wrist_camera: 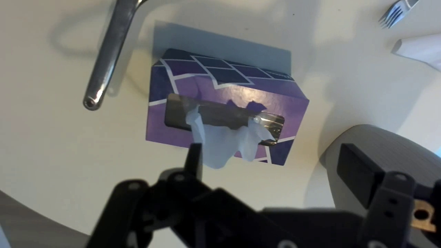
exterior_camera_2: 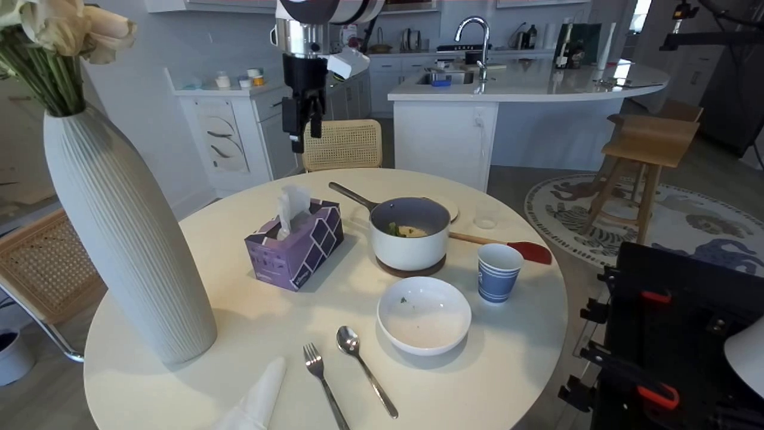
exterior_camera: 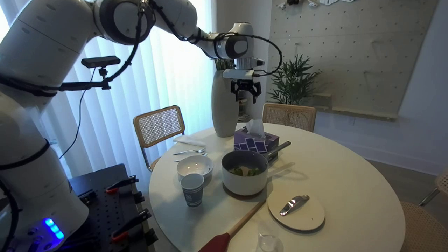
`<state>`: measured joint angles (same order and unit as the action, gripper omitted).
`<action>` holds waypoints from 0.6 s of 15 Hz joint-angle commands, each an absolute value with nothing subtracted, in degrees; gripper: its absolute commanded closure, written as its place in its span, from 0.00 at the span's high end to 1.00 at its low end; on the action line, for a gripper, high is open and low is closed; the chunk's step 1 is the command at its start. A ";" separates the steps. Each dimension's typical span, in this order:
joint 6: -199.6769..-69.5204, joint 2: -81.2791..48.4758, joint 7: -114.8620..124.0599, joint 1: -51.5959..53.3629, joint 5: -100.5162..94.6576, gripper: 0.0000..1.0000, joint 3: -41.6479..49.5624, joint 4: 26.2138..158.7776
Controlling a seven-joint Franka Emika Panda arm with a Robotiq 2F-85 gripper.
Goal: Pull out a tissue from the box and place it on the table
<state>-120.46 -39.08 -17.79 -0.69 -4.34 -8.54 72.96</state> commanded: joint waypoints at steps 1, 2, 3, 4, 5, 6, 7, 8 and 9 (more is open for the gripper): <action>-124.03 -32.04 -15.25 -0.14 -4.89 1.00 -5.24 80.98; -125.17 -30.54 -15.31 -0.35 -5.03 1.00 -4.60 82.55; -126.43 -29.16 -15.41 -0.45 -5.16 1.00 -4.05 84.09; -128.12 -27.58 -15.46 -0.62 -5.32 1.00 -3.46 85.98; -129.26 -25.88 -15.61 -0.79 -5.43 1.00 -2.95 87.91; -130.63 -24.24 -15.66 -0.99 -5.52 1.00 -2.49 89.90; -131.69 -22.55 -15.86 -1.23 -5.49 1.00 -2.07 91.89; -132.79 -20.91 -15.98 -1.51 -5.42 1.00 -1.70 93.94; -133.21 -19.17 -16.59 -2.05 -5.06 1.00 -1.45 96.04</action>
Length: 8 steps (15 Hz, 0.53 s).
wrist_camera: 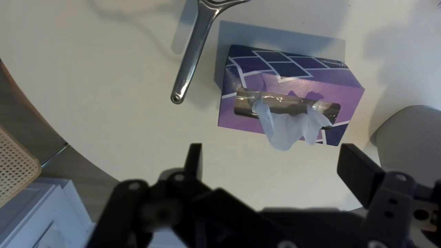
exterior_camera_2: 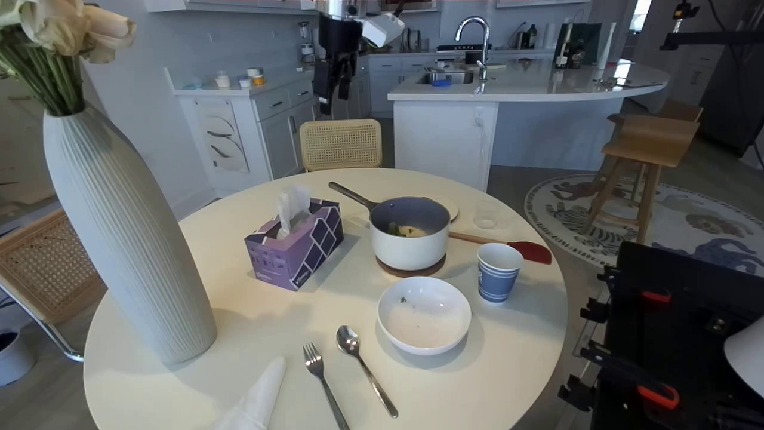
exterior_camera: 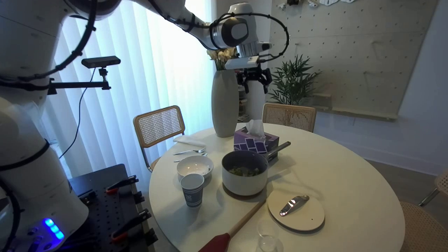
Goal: Pull out a tissue from the box and place it on the table
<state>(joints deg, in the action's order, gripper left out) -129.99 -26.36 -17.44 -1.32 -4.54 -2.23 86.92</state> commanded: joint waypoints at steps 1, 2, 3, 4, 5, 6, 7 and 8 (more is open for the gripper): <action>-133.11 -17.78 -16.82 -2.65 -4.41 1.00 -1.21 97.82; -130.94 -23.08 -17.41 -2.01 -4.57 1.00 -1.61 90.82; -131.14 -21.62 -17.43 -2.41 -4.53 1.00 -1.43 92.64; -131.30 -20.53 -17.46 -2.71 -4.49 1.00 -1.34 93.98; -131.44 -19.86 -17.47 -2.90 -4.47 1.00 -1.29 94.85; -131.53 -19.54 -17.47 -2.93 -4.46 1.00 -1.28 95.30; -131.59 -19.45 -17.47 -2.88 -4.47 1.00 -1.29 95.52; -131.65 -19.45 -17.47 -2.83 -4.47 1.00 -1.30 95.62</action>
